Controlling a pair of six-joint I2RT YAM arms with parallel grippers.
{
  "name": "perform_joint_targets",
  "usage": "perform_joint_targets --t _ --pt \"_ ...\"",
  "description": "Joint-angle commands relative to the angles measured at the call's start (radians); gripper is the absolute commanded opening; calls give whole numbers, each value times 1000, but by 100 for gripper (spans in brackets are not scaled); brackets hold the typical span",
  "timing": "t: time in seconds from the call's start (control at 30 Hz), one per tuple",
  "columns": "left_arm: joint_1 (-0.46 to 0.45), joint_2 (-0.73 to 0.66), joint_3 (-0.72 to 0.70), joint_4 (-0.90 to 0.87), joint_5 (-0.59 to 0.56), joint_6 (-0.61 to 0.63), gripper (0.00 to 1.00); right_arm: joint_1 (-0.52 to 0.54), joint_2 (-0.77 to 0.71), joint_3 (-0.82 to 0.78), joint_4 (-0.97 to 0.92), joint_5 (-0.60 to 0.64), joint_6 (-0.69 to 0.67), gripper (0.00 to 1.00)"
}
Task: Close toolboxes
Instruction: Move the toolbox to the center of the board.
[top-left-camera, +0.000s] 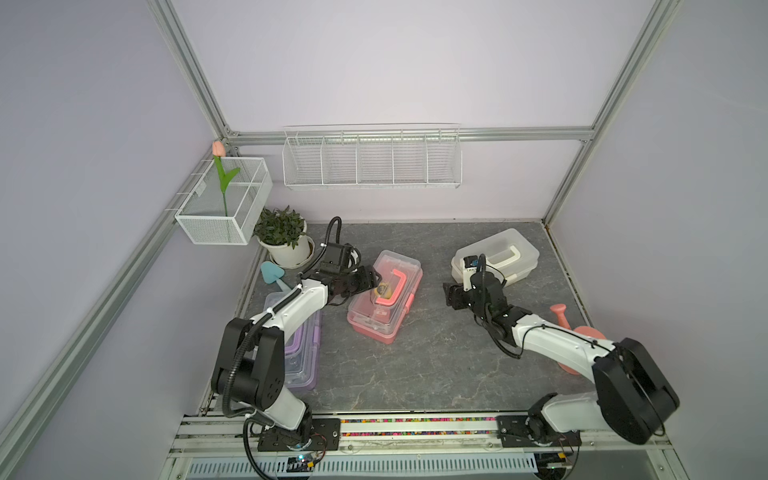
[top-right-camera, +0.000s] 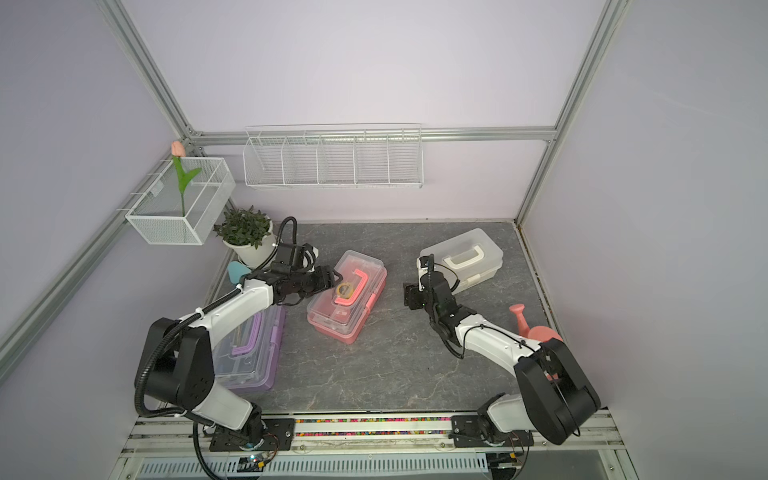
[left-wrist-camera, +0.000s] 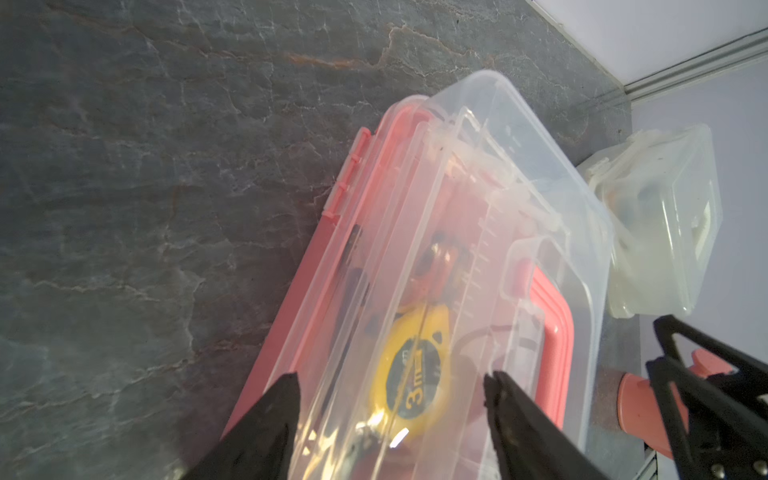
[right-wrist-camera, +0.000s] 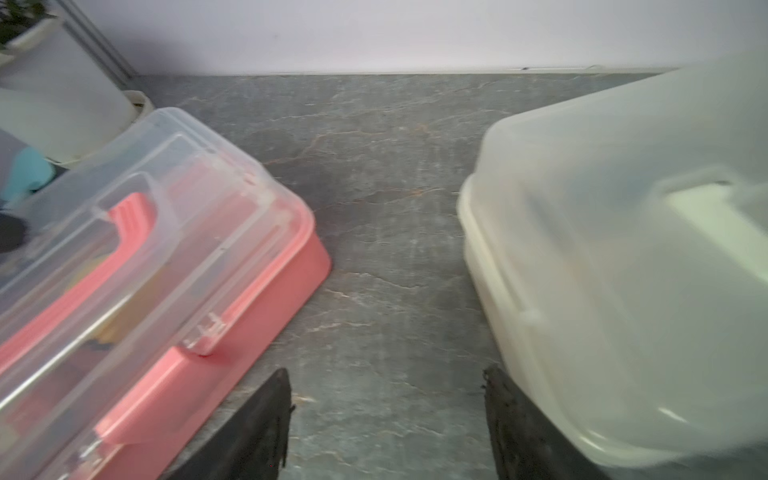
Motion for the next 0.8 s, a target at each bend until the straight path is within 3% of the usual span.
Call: perform_joint_targets --t 0.0,0.13,0.37,0.67,0.77 --pt "-5 -28 -87 -114 61 -30 71 -47 -86 -8 -124 150 -139 80" --pt "-60 -58 -150 -11 130 -125 70 -122 -187 -96 -86 220 -198 87" --pt "-220 15 -142 177 98 -269 69 -278 -313 -280 37 222 -194 90" --pt "-322 62 -100 342 78 -408 68 -359 -244 -393 261 217 -207 92" --pt "-321 41 -98 294 40 -377 69 -367 -214 -407 334 208 -226 92"
